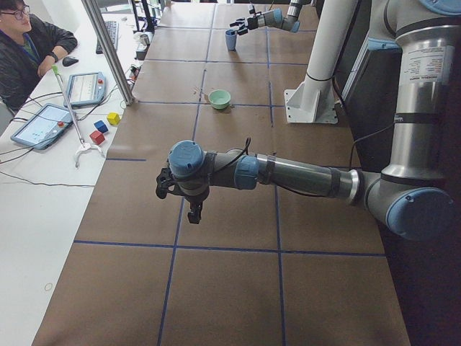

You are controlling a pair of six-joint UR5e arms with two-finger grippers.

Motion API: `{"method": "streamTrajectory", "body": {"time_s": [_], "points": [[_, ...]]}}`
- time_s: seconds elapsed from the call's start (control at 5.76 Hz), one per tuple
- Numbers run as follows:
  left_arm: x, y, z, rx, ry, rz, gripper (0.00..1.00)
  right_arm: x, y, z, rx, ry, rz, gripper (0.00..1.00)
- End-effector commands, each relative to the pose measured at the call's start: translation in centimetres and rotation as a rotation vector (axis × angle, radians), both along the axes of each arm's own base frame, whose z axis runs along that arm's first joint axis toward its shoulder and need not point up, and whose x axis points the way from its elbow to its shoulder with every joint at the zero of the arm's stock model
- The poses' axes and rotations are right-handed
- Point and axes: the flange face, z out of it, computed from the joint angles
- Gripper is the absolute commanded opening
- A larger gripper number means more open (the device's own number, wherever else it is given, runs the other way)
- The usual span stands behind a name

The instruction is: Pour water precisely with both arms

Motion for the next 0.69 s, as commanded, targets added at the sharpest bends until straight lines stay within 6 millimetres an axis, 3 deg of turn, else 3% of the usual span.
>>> {"method": "streamTrajectory", "body": {"time_s": [0.0,0.35,0.52], "points": [[-0.1,0.0,-0.1,0.004,0.000,-0.001,1.00,2.6,-2.8,-0.5,-0.034,-0.013,-0.063,1.00],[-0.1,0.0,-0.5,0.012,0.000,-0.002,1.00,7.9,-9.3,-2.1,-0.134,0.001,-0.125,1.00],[-0.1,0.1,-0.5,0.011,0.001,-0.004,1.00,10.0,-14.0,-3.8,-0.203,-0.012,-0.189,1.00]]}}
